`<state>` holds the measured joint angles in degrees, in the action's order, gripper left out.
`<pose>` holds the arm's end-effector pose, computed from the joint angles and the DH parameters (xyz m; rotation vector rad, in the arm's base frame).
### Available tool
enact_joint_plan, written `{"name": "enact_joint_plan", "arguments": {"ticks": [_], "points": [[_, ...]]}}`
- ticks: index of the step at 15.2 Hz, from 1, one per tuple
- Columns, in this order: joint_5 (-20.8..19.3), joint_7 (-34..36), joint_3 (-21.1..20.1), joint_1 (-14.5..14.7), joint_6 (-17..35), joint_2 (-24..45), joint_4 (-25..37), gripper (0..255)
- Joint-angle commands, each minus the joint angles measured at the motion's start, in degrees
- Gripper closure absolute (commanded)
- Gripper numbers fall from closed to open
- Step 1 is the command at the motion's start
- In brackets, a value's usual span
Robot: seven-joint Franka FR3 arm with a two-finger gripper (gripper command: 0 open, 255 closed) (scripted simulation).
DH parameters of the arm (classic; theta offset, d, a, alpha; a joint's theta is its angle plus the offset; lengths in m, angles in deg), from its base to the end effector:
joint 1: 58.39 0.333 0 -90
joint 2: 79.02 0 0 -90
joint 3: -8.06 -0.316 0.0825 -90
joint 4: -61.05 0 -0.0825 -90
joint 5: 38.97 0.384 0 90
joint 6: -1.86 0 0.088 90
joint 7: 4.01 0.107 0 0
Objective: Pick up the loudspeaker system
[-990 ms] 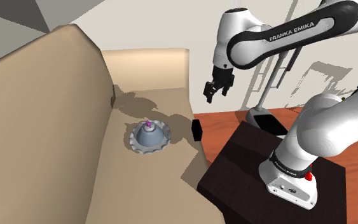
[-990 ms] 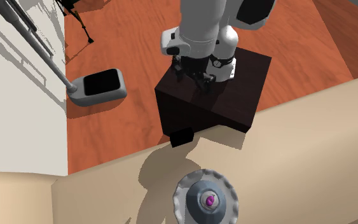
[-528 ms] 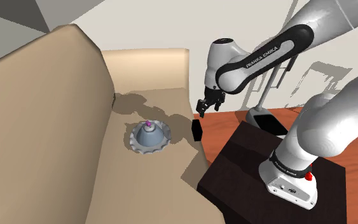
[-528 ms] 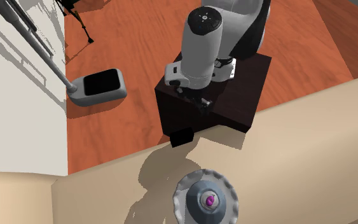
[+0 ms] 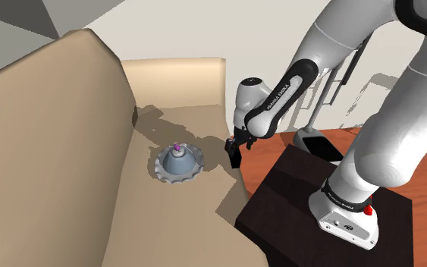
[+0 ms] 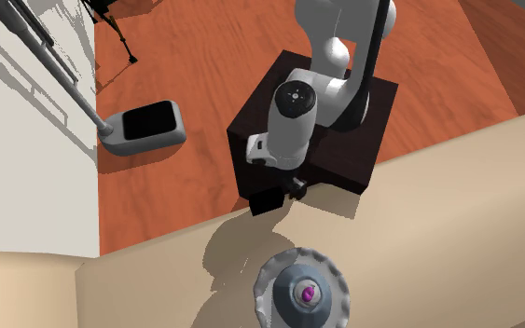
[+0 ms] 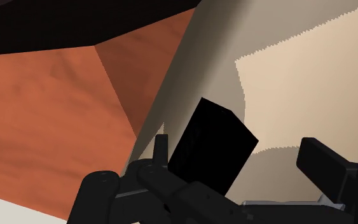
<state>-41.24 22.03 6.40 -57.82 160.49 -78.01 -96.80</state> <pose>0.3907 0.0170 0.2117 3.0713 -0.5885 -0.0008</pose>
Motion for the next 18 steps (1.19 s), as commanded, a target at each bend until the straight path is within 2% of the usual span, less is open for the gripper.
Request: {"name": "enact_joint_plan", "arguments": {"ticks": [1, 7, 10, 11, 18], "points": [[-0.4, 0.8, 0.0, 0.0, 2.8, 3.9, 1.2, 0], [-1.7, 1.8, 0.6, 0.3, 8.3, 10.3, 2.1, 0], [-1.8, 1.9, 0.8, 0.4, 8.9, 10.9, 2.2, 0], [-1.8, 1.9, 0.7, 0.5, 8.8, 10.9, 2.2, 255], [-1.8, 2.0, 0.7, 0.5, 8.9, 10.9, 2.2, 255]]}}
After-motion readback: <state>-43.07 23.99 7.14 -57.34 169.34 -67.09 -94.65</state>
